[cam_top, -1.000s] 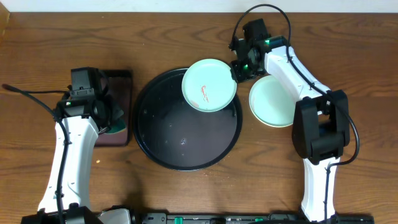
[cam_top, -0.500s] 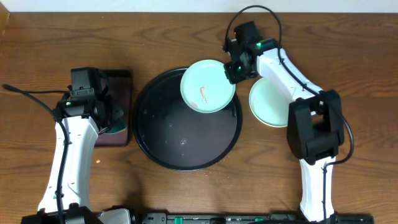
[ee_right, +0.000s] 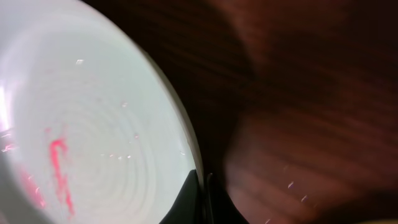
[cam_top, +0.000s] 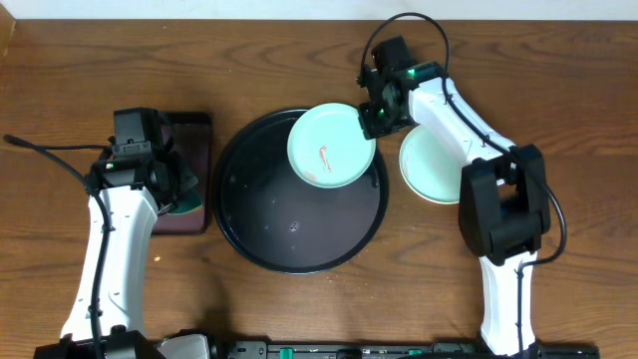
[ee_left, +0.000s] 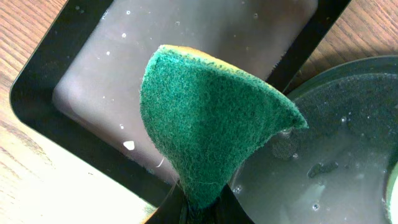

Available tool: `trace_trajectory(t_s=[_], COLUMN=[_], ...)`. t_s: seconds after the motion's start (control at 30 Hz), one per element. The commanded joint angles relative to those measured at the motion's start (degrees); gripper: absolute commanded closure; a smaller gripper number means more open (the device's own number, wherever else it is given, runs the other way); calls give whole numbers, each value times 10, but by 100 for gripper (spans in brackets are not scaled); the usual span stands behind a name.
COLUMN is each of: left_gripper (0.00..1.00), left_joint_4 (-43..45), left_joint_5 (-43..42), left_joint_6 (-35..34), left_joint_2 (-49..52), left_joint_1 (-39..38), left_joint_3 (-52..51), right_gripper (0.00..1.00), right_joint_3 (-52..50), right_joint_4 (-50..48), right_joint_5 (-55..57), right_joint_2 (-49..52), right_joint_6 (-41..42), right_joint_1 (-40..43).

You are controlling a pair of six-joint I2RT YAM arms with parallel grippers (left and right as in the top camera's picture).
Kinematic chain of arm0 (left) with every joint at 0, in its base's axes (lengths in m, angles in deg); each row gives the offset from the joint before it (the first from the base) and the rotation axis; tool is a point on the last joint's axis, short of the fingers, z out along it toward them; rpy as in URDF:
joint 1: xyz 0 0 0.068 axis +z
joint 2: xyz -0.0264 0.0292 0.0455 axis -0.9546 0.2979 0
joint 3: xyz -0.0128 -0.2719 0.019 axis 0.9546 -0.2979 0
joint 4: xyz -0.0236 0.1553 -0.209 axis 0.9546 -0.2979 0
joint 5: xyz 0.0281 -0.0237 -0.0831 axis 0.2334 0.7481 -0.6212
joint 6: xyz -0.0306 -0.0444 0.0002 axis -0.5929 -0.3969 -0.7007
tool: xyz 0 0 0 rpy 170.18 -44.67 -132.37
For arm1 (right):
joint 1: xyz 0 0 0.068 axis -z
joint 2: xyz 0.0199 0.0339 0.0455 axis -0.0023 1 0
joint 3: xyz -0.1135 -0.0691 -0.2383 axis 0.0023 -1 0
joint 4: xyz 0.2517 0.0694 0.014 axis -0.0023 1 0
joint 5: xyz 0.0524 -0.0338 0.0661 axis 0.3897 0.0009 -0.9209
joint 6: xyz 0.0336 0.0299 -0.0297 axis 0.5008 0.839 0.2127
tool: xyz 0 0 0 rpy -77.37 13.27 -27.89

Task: Clean dirty plates on tray and stack at the side
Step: 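Move the right gripper to grip the last pale green plate's rim, then scrub the held pale green plate with the sponge in the left gripper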

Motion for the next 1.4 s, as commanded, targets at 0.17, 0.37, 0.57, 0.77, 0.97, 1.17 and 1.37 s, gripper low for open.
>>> trace_trajectory(t_s=[0.17, 0.37, 0.57, 0.77, 0.97, 1.17, 1.37], left_gripper=[93, 93, 93, 93, 93, 93, 92], left_joint_4=[13, 22, 34, 50, 75, 140, 176], left_joint_5=[6, 4, 5, 3, -32, -32, -31], left_joint_6=[10, 10, 10, 4, 4, 6, 6], left_joint_2=[0, 0, 0, 3, 48, 128, 187], left_joint_1=[1, -17, -60, -115, -174, -220, -257], left_joint_3=[-2, -2, -2, -2, -2, -2, -2], right_gripper=[99, 99, 99, 99, 99, 99, 99], right_joint_3=[7, -28, -80, -132, -157, -157, -157], right_joint_4=[66, 31, -18, -60, -82, -84, -83], right_joint_5=[-49, -15, -2, -2, -6, -6, -6], right_joint_2=[-25, -9, -8, -8, -8, -8, -8], right_joint_6=[83, 147, 190, 191, 191, 191, 191], right_joint_1=[-56, -99, -118, -120, -119, -119, -119])
